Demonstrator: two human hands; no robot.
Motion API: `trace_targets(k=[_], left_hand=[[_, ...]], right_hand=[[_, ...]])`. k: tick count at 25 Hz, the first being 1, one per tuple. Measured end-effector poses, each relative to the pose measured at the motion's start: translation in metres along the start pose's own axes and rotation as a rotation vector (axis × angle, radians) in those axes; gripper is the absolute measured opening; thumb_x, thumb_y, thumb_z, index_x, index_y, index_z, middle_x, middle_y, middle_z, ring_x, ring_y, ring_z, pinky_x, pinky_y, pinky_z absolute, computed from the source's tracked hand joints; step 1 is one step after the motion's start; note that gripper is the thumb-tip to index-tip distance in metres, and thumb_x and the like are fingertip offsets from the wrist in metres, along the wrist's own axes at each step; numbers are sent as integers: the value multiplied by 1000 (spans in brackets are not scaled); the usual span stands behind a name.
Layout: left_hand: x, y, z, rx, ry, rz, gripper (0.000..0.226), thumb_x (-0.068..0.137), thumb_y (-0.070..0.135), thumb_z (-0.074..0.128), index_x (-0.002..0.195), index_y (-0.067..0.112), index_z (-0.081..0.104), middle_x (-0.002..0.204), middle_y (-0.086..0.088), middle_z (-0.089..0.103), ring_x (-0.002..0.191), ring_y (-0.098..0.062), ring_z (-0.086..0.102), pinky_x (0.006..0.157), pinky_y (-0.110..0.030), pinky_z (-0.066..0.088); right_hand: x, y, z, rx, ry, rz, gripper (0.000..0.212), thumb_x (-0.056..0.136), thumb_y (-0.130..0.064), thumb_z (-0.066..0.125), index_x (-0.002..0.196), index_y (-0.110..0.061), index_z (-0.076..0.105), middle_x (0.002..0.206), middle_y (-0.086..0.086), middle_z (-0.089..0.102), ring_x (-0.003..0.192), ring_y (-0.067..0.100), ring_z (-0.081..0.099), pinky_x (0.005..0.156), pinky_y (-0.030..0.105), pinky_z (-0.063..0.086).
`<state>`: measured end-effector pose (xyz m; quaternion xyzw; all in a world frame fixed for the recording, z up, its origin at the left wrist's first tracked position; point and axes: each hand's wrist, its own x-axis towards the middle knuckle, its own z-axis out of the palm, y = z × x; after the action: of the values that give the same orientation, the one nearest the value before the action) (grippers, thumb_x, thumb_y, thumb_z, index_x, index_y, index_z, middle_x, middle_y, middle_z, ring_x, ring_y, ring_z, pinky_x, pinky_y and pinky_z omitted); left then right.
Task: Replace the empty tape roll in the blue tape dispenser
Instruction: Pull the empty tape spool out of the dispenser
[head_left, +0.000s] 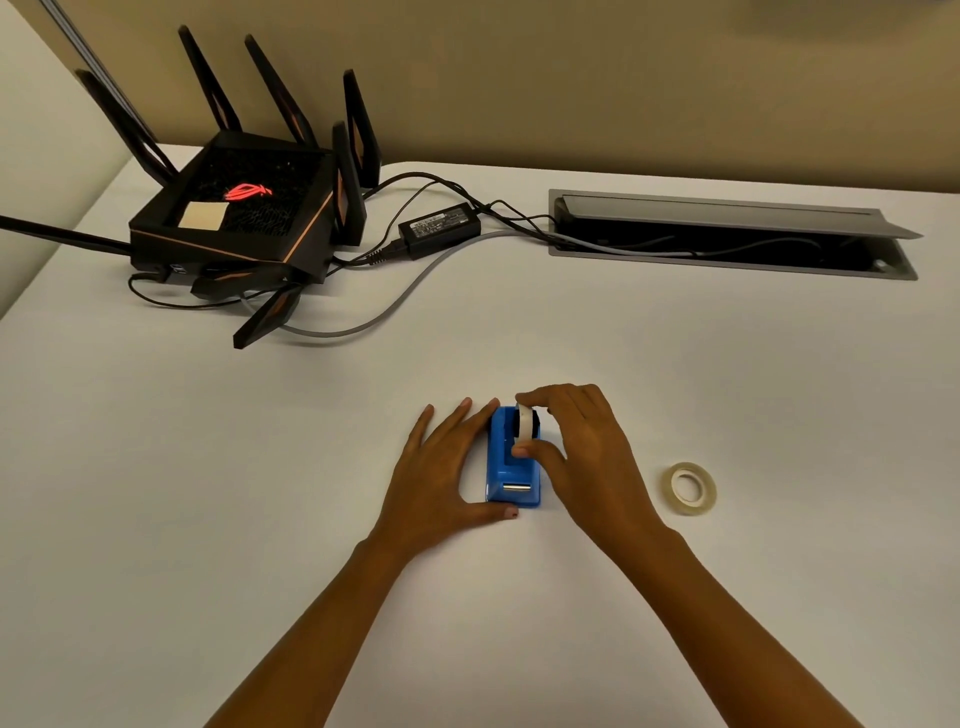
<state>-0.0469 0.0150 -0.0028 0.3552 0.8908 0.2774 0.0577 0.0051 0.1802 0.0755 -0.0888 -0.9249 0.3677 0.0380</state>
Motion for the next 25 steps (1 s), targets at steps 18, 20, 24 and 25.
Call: trace_targets(k=[18, 20, 24, 25], left_hand=[[-35, 107, -51, -1028, 209, -587, 41, 59, 37, 73, 99, 40, 65, 86, 22, 73, 79, -6, 72, 61, -13, 53], [-37, 110, -54, -985, 211, -599, 38, 57, 43, 71, 94, 44, 65, 91, 19, 73, 83, -9, 72, 72, -19, 56], [-40, 120, -57, -898, 196, -623, 40, 59, 45, 68, 98, 44, 60, 100, 14, 68, 94, -9, 67, 81, -19, 51], [-41, 122, -57, -883, 201, -630, 38, 61, 44, 69, 98, 44, 60, 98, 17, 66, 91, -4, 65, 76, -13, 48]], right_hand=[[-71, -21, -17, 323, 85, -19, 41, 85, -3, 65, 123, -17, 61, 115, 1, 68, 103, 12, 64, 91, 24, 53], [-75, -21, -18, 336, 111, -33, 39, 86, -1, 62, 122, -16, 62, 113, 0, 69, 103, 10, 64, 91, 18, 51], [-81, -21, -24, 388, 170, 2, 32, 83, -7, 67, 110, -22, 67, 104, -8, 71, 96, 4, 66, 84, 6, 48], [-82, -22, -25, 406, 172, 7, 30, 82, -9, 68, 109, -23, 67, 103, -9, 71, 96, 3, 66, 82, 5, 48]])
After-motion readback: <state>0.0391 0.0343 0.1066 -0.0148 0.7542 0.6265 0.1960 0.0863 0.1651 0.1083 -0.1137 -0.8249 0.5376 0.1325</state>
